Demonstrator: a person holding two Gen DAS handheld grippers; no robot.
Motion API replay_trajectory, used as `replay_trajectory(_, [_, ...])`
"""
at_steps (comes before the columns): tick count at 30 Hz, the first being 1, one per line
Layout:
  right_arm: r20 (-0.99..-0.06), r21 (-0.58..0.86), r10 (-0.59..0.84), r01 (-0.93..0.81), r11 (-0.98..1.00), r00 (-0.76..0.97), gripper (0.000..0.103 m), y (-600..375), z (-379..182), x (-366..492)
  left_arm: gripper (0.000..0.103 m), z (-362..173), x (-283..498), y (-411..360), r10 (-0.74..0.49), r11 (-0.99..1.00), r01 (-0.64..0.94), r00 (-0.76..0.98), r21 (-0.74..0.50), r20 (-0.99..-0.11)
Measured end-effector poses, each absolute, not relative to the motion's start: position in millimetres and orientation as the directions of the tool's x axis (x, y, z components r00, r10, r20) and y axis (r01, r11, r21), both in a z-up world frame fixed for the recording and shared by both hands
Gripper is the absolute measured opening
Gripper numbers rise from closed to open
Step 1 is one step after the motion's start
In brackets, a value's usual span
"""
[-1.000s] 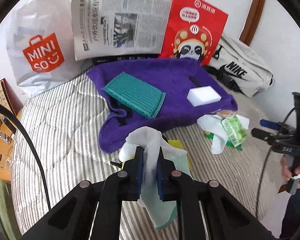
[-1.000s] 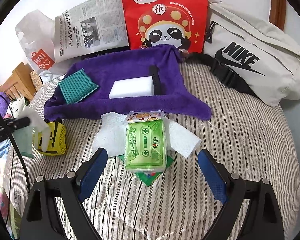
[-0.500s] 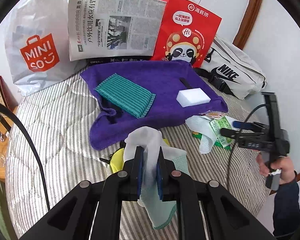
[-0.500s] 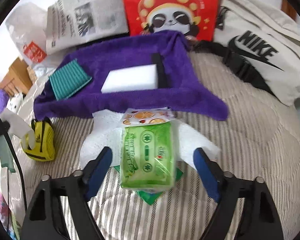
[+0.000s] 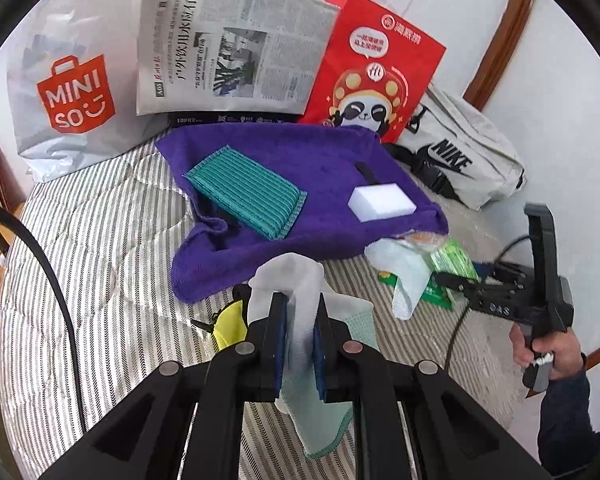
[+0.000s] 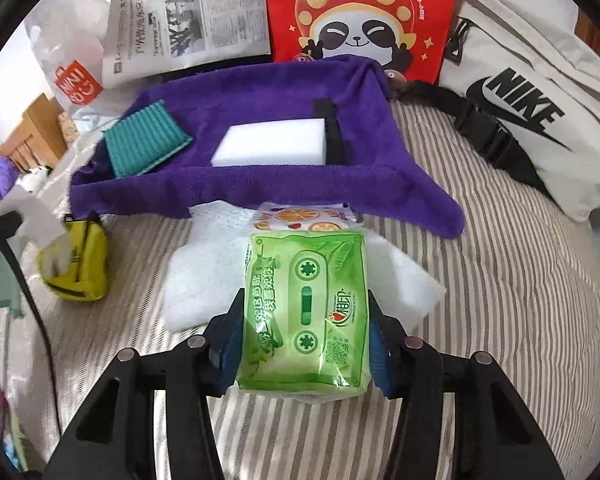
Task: Organize soft objects
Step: 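Grasp the green tissue pack with the right gripper while the left gripper holds the white cloth, then carry the tissue pack onto the towel with the right gripper while the left gripper carries the white cloth there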
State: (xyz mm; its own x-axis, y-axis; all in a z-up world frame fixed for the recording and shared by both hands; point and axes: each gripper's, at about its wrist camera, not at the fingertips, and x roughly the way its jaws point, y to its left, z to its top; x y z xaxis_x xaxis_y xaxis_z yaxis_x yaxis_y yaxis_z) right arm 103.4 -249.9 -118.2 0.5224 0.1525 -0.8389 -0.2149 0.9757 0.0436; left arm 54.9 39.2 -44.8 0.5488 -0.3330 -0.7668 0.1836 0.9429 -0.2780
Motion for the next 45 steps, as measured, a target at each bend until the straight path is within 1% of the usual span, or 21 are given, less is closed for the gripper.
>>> replay_trajectory(5, [-0.831, 0.111, 0.217, -0.229, 0.967, 0.513, 0.052, -256, -102, 91, 0.012, -41, 56, 42, -0.343, 0.939, 0.183, 0.556, -0.291, -0.757])
replay_trajectory(14, [-0.811, 0.105, 0.226, -0.245, 0.964, 0.539, 0.052, -246, -81, 92, 0.012, -36, 60, 34, -0.334, 0.943, 0.188, 0.571, -0.276, -0.750])
replay_trajectory(25, [-0.795, 0.091, 0.233, -0.270, 0.958, 0.560, 0.052, -241, -62, 95, 0.012, -8, 61, 30, -0.326, 0.945, 0.215, 0.608, -0.246, -0.724])
replay_trajectory(31, [-0.782, 0.116, 0.247, -0.256, 0.960, 0.572, 0.052, -246, -52, 102, 0.012, -1, 72, 31, -0.325, 0.946, 0.215, 0.617, -0.244, -0.717])
replay_trajectory(33, [-0.781, 0.110, 0.240, -0.251, 0.962, 0.576, 0.052, -245, -48, 106, 0.012, 0, 75, 31, -0.325, 0.946, 0.213, 0.618, -0.246, -0.716])
replay_trajectory(36, [-0.774, 0.134, 0.269, -0.268, 0.954, 0.573, 0.052, -245, -44, 113, 0.012, -2, 84, 32, -0.320, 0.948, 0.204, 0.615, -0.246, -0.721])
replay_trajectory(45, [-0.770, 0.123, 0.263, -0.270, 0.955, 0.581, 0.052, -244, -38, 148, 0.012, -9, 119, 30, -0.329, 0.944, 0.190, 0.606, -0.270, -0.724])
